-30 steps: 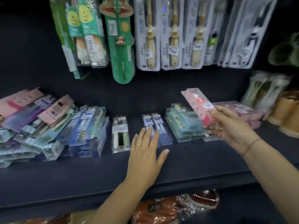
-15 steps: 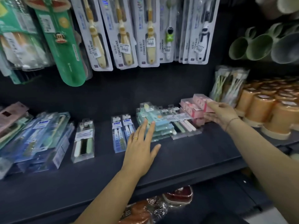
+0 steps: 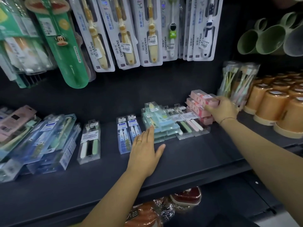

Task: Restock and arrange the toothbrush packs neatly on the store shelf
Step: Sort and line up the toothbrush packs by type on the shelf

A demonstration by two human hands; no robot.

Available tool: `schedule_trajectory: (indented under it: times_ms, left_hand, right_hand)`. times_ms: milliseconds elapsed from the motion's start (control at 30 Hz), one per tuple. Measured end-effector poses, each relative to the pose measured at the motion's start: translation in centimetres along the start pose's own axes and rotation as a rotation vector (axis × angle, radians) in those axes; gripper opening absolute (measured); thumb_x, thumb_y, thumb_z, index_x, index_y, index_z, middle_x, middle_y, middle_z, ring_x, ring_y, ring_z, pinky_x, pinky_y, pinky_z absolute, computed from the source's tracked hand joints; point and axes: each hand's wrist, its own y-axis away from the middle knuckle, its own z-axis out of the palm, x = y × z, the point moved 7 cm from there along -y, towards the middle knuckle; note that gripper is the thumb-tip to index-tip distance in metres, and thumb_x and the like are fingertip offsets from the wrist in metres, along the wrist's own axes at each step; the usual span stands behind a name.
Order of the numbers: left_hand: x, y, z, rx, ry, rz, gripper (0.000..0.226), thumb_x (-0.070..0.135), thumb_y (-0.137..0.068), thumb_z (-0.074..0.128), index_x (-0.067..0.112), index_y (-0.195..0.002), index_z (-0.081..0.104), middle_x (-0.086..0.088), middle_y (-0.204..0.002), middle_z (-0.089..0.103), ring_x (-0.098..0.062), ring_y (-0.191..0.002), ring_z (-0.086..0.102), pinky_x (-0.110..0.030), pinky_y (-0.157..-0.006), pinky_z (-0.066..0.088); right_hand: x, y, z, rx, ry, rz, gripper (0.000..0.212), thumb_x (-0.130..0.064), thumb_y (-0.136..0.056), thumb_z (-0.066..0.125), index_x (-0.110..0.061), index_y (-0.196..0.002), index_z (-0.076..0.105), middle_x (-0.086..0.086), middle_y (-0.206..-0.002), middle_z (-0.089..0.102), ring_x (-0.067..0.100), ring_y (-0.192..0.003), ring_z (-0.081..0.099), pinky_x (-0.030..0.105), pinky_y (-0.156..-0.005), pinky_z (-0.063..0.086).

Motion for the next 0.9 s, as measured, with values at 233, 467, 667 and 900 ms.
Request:
schedule_trajectory:
  times_ms: [233, 467, 667, 900]
  left_hand:
    - [-0.1, 0.1, -0.2, -0.025, -0.010, 0.006, 0.074, 0.056, -0.101, 0.027, 0.021, -0.156, -0.007, -0.001, -0.163, 0.012, -0.017, -0.151, 0.006, -0.031, -0.120, -0.001]
    - [-5.2, 6.1, -6.3, 0.274, 0.028, -0.004, 0.079, 0.068, -0.094, 0.004, 0.022, -0.156, 0.017, 0.009, -0.160, 0.019, -0.005, -0.148, 0.004, -0.023, -0.119, -0.009]
    - [-15.6, 11.6, -15.1, 0.760, -0.025, -0.312, 0.054, 0.044, -0.097, 0.039, 0.008, -0.134, 0.053, -0.012, -0.141, 0.050, -0.032, -0.132, 0.043, -0.050, -0.109, 0.035]
    - [-22.2, 13.7, -16.2, 0.568, -0.084, -0.607, 0.063, 0.052, -0.099, 0.030, 0.007, -0.136, 0.054, -0.013, -0.142, 0.052, -0.034, -0.138, 0.038, -0.051, -0.111, 0.029]
  right_hand:
    - [-1.8, 3.1, -1.0, 0.074, 0.036, -0.007, 0.074, -0.041, -0.078, 0.077, -0.013, -0.138, 0.045, 0.017, -0.142, 0.040, 0.035, -0.135, 0.034, 0.050, -0.114, 0.018]
    - [-14.7, 15.5, 2.7, -0.168, -0.355, -0.475, 0.055, -0.029, -0.082, 0.076, -0.013, -0.129, 0.053, 0.004, -0.123, 0.047, 0.017, -0.111, 0.050, 0.024, -0.096, 0.038]
    - [-24.0, 27.1, 12.4, -0.810, -0.636, -0.347, 0.035, -0.034, -0.086, 0.071, -0.023, -0.114, 0.053, 0.002, -0.108, 0.059, 0.011, -0.091, 0.062, 0.021, -0.084, 0.053]
    - [-31.9, 33.8, 18.9, -1.122, -0.866, 0.027, 0.037, -0.032, -0.093, 0.065, -0.009, -0.116, 0.049, 0.014, -0.093, 0.065, 0.021, -0.070, 0.066, 0.034, -0.064, 0.060]
